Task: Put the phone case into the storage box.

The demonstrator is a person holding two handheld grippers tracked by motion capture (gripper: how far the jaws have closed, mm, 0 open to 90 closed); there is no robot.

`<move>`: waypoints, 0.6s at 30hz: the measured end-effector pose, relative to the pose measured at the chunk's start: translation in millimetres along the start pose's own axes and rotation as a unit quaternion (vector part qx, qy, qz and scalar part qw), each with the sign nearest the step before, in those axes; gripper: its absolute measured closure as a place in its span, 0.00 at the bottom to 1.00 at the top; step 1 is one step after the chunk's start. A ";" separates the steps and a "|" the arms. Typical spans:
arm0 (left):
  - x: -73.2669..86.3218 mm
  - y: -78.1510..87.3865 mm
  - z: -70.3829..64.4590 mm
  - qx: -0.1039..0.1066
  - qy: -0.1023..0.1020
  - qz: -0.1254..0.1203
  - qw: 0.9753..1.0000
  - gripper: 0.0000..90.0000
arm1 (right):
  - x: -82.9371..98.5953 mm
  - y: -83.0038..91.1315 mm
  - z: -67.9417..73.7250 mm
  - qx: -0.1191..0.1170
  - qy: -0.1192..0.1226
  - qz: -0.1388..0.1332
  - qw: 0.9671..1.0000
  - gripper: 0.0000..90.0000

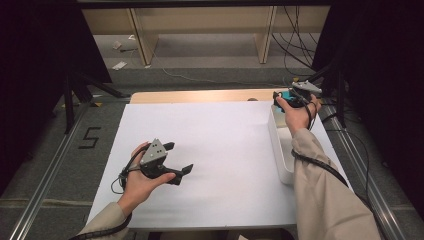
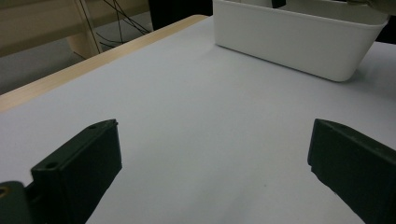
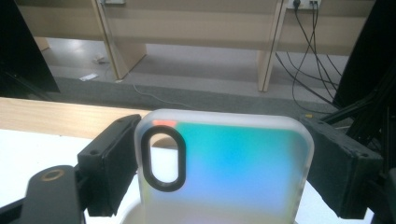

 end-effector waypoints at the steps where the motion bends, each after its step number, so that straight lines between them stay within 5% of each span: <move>1: 0.0 0.0 0.0 0.000 0.000 0.000 1.000 0.02 | 0.2 -0.3 0.1 0.000 0.000 0.000 1.000 0.20; 18: -0.1 0.1 -0.2 0.000 0.000 0.000 1.000 0.02 | 6.4 -4.1 -0.6 0.001 0.002 0.009 1.000 0.20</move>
Point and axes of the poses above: each handheld gripper's, and its own axes: y roughly backward along the jaws, x roughly out of its underside, z roughly to its left, the point moved 3 cm from there along -y, roughly forward along the jaws, and after that the axes turned 8 degrees about -y, right-handed, at the moved point
